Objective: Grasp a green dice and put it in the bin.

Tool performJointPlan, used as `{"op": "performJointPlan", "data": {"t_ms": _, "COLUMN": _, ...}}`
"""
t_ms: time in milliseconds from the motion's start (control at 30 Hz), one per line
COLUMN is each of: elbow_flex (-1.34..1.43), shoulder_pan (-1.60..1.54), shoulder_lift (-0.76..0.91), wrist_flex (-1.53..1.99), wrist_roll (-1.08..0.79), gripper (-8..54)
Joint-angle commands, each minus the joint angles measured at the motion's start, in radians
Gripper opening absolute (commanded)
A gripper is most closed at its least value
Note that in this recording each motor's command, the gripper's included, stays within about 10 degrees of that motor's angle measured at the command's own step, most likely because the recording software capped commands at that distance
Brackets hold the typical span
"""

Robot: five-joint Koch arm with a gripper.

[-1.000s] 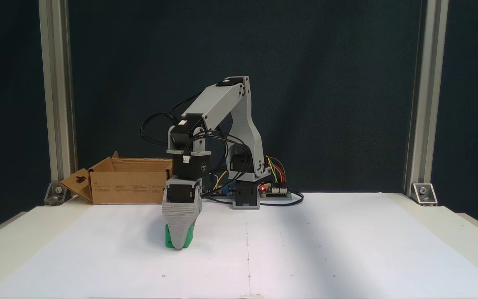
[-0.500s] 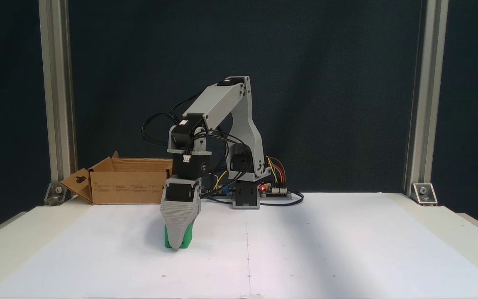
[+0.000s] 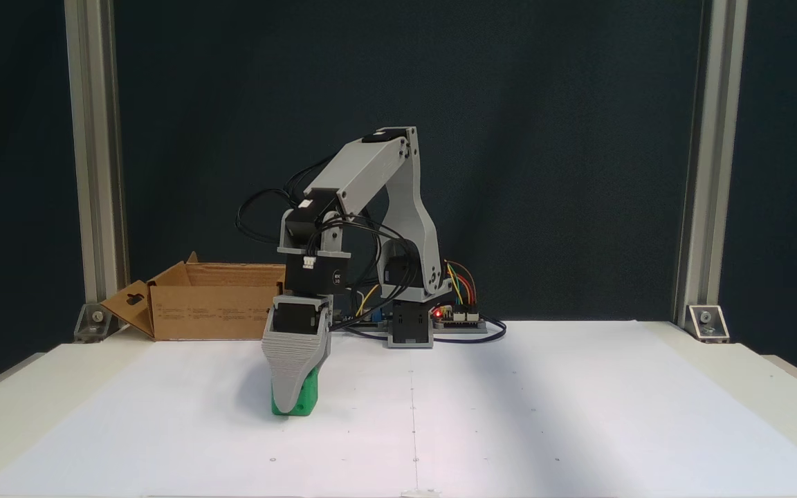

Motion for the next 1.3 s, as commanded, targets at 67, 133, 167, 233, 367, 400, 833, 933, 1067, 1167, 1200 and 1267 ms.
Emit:
{"op": "performJointPlan", "data": {"t_ms": 67, "elbow_flex": 0.028, "shoulder_pan": 0.017, "shoulder_lift": 0.000, "wrist_flex": -0.067, "wrist_roll": 0.028, "gripper": 28.6}}
{"op": "performJointPlan", "data": {"t_ms": 133, "elbow_flex": 0.031, "shoulder_pan": 0.018, "shoulder_lift": 0.002, "wrist_flex": -0.061, "wrist_roll": 0.029, "gripper": 23.8}}
{"op": "performJointPlan", "data": {"t_ms": 167, "elbow_flex": 0.031, "shoulder_pan": 0.018, "shoulder_lift": 0.002, "wrist_flex": -0.057, "wrist_roll": 0.029, "gripper": 22.2}}
{"op": "performJointPlan", "data": {"t_ms": 233, "elbow_flex": 0.034, "shoulder_pan": 0.020, "shoulder_lift": 0.003, "wrist_flex": -0.037, "wrist_roll": 0.029, "gripper": 21.5}}
{"op": "performJointPlan", "data": {"t_ms": 367, "elbow_flex": 0.032, "shoulder_pan": 0.020, "shoulder_lift": 0.014, "wrist_flex": 0.011, "wrist_roll": 0.029, "gripper": 14.8}}
{"op": "performJointPlan", "data": {"t_ms": 400, "elbow_flex": 0.031, "shoulder_pan": 0.020, "shoulder_lift": 0.031, "wrist_flex": 0.009, "wrist_roll": 0.029, "gripper": 12.6}}
{"op": "performJointPlan", "data": {"t_ms": 833, "elbow_flex": -0.426, "shoulder_pan": -0.003, "shoulder_lift": 0.235, "wrist_flex": 0.532, "wrist_roll": 0.121, "gripper": 12.0}}
{"op": "performJointPlan", "data": {"t_ms": 933, "elbow_flex": -0.511, "shoulder_pan": -0.009, "shoulder_lift": 0.284, "wrist_flex": 0.670, "wrist_roll": 0.127, "gripper": 12.0}}
{"op": "performJointPlan", "data": {"t_ms": 1067, "elbow_flex": -0.532, "shoulder_pan": -0.018, "shoulder_lift": 0.337, "wrist_flex": 0.721, "wrist_roll": 0.133, "gripper": 12.0}}
{"op": "performJointPlan", "data": {"t_ms": 1167, "elbow_flex": -0.532, "shoulder_pan": -0.015, "shoulder_lift": 0.368, "wrist_flex": 0.724, "wrist_roll": 0.133, "gripper": 12.0}}
{"op": "performJointPlan", "data": {"t_ms": 1200, "elbow_flex": -0.532, "shoulder_pan": -0.015, "shoulder_lift": 0.382, "wrist_flex": 0.726, "wrist_roll": 0.132, "gripper": 12.0}}
{"op": "performJointPlan", "data": {"t_ms": 1267, "elbow_flex": -0.532, "shoulder_pan": -0.014, "shoulder_lift": 0.396, "wrist_flex": 0.724, "wrist_roll": 0.133, "gripper": 12.0}}
